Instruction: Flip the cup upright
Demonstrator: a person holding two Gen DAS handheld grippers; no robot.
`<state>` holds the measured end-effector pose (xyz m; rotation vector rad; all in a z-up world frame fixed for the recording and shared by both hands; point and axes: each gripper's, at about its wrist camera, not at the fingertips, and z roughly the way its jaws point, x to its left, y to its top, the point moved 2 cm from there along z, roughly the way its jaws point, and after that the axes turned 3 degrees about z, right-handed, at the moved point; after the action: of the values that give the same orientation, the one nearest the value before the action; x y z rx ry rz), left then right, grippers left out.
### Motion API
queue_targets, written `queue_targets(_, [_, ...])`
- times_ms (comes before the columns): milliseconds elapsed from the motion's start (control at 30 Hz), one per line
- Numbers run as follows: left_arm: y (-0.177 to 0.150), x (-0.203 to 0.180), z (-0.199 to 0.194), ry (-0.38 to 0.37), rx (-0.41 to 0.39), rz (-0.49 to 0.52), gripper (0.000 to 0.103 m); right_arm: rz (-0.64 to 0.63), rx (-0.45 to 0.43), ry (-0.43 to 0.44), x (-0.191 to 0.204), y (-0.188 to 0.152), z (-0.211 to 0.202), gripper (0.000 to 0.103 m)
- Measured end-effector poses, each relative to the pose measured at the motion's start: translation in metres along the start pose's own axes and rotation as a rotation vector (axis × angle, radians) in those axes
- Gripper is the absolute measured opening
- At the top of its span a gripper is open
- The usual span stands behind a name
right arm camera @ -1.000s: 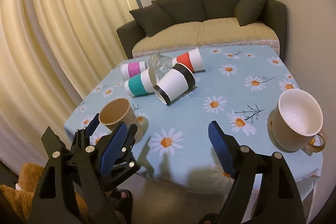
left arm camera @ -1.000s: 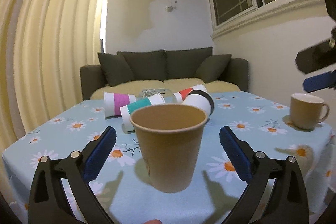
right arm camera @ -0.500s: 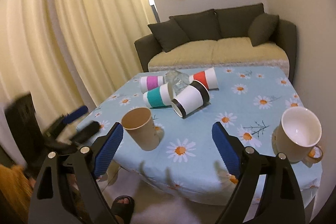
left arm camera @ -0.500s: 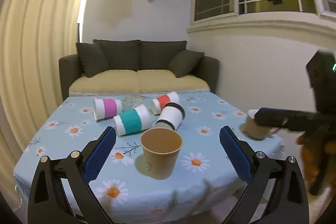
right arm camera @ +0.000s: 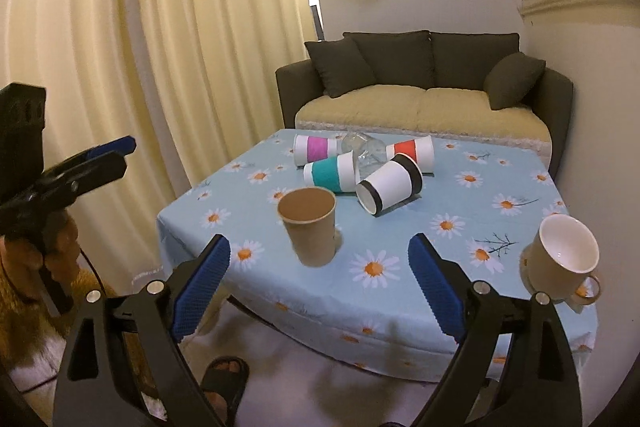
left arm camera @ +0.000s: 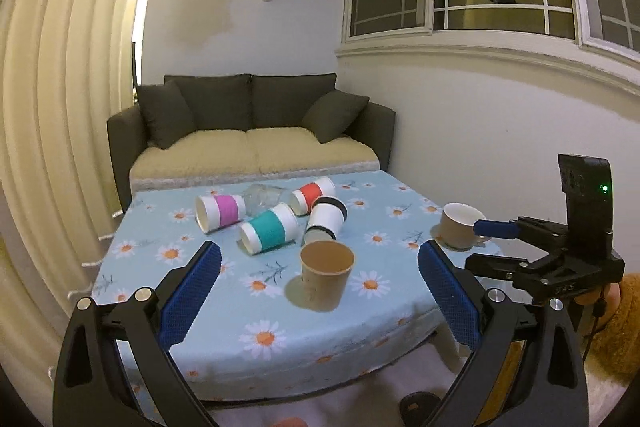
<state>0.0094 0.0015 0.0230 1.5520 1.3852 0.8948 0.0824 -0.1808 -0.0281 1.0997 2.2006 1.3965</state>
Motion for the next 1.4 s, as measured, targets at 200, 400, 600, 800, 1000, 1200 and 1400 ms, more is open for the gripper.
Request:
queue_targets(200, [-0.017, 0.007, 0.001, 0.02, 0.024, -0.01, 0.096, -0.075, -0.011, -0.065, 0.007, -0.001, -0.004, 0.09])
queue_targets(400, [-0.032, 0.013, 0.019, 0.035, 0.07, -0.017, 0.096, -0.088, 0.007, -0.094, 0.0, -0.012, 0.008, 0.09])
queue_targets(600, [-0.036, 0.015, 0.027, 0.046, 0.081, -0.027, 0.096, -0.069, 0.012, -0.078, -0.002, -0.014, 0.015, 0.09])
queue_targets(800, [-0.038, 0.019, 0.03, 0.05, 0.092, -0.044, 0.096, -0.072, 0.026, -0.072, -0.001, -0.016, 0.019, 0.09])
queue_targets(1000, [-0.039, 0.02, 0.035, 0.042, 0.112, -0.054, 0.096, -0.059, 0.041, -0.062, -0.004, -0.016, 0.024, 0.09])
queue_targets(1200, [-0.042, 0.012, 0.041, 0.029, 0.139, -0.022, 0.096, -0.064, 0.057, -0.067, -0.003, -0.017, 0.029, 0.09])
queue_targets(1400, [-0.044, 0.007, 0.045, 0.022, 0.152, -0.003, 0.096, -0.05, 0.062, -0.064, -0.007, -0.018, 0.03, 0.09])
